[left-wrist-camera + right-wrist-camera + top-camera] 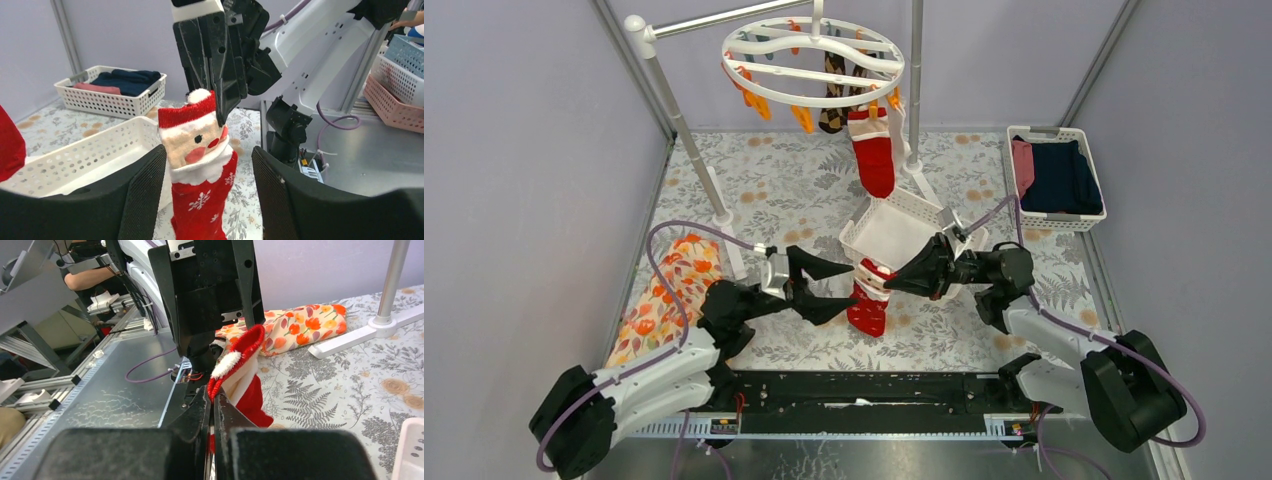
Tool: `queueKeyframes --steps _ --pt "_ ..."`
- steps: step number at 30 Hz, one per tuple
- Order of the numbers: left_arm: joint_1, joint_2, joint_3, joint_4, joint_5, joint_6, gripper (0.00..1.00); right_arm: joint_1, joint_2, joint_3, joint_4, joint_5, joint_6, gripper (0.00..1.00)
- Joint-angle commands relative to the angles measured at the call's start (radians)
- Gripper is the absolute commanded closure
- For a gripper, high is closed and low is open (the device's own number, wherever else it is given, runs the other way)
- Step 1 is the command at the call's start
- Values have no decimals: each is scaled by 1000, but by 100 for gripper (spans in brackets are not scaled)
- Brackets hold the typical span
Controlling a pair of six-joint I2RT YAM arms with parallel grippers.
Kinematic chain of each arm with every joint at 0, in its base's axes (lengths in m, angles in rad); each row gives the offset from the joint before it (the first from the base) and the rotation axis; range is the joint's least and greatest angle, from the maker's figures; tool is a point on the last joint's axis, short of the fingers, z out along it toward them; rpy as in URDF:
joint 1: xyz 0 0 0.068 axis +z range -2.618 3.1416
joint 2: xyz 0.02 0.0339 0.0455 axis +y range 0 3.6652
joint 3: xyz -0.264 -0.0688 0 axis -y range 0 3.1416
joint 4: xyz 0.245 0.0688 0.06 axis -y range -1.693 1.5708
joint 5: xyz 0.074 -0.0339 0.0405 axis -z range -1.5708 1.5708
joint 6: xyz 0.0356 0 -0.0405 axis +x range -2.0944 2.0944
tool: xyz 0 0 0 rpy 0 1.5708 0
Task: Clip the socks to the hanger
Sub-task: Pick up the sock from the bin.
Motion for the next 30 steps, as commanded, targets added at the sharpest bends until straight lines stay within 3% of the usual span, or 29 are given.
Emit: queueKeyframes --steps 1,4,6,8,11,14,20,30 --pt "13 -71 -7 -32 -63 -5 32 6 -54 25 -35 0 -86 100" --pt "15 -119 -24 -50 -173 -7 39 6 -89 37 -196 71 -182 100" --pt "15 -133 -3 -102 -195 -22 49 5 -118 62 -411 165 -289 100" --pt "5 -109 33 -153 -186 -57 52 5 -137 83 -524 245 -345 100" --pt "-67 -42 81 -232 -236 -51 51 6 -129 77 -485 283 -294 100" --pt "-183 12 113 -277 -390 66 45 6 -97 73 -416 289 -220 100" --pt "-341 151 180 -254 -642 256 33 6 -61 73 -380 318 -148 100" --pt "-477 332 196 -99 -1103 461 30 6 -59 70 -367 334 -100 100"
